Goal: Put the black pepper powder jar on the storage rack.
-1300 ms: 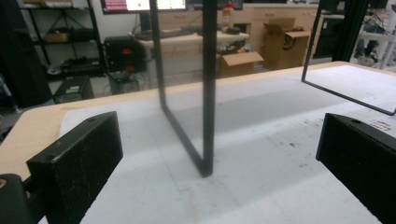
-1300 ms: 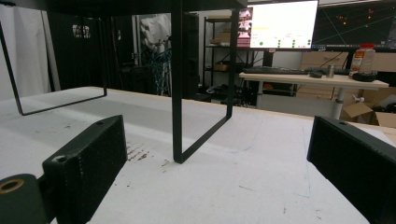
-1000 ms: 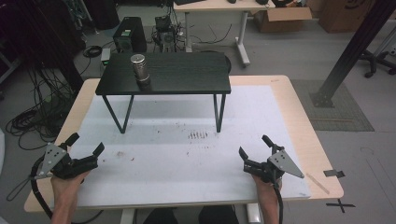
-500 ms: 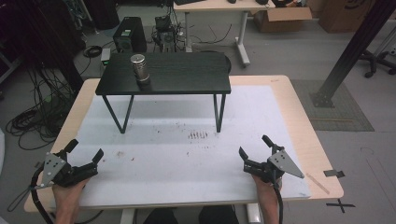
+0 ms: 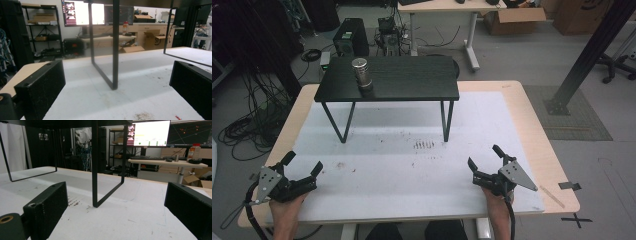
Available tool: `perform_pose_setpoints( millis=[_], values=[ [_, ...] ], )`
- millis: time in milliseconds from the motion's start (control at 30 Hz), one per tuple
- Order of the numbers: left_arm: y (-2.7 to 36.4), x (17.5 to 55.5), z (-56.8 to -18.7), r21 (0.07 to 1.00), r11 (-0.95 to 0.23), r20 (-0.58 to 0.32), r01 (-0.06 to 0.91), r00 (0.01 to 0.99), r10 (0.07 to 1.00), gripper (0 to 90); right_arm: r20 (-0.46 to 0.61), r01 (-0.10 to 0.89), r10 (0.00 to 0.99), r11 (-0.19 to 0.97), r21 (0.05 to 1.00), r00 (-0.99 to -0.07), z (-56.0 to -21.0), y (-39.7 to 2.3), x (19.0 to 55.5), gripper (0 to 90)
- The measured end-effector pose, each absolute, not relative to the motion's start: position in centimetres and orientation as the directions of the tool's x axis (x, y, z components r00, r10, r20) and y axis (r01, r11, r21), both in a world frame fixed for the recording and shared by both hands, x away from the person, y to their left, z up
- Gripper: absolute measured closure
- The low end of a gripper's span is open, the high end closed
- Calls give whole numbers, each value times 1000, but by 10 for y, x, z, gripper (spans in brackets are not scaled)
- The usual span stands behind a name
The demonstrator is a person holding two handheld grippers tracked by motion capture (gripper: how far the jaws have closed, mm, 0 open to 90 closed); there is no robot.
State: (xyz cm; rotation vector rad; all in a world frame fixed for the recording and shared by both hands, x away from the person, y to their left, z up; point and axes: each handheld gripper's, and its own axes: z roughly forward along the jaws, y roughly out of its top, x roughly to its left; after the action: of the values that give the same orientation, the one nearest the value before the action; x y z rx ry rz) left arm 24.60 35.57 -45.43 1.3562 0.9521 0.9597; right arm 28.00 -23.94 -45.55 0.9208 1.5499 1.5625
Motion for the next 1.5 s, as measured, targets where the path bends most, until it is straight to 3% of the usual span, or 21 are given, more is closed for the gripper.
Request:
perform_pose_setpoints(
  millis=[1500],
  values=[
    [356,246,-454,1000,4,-5,3,334,942,3,-7,-17,883,-1,1000,-470,-456,-240,280,48]
  ],
)
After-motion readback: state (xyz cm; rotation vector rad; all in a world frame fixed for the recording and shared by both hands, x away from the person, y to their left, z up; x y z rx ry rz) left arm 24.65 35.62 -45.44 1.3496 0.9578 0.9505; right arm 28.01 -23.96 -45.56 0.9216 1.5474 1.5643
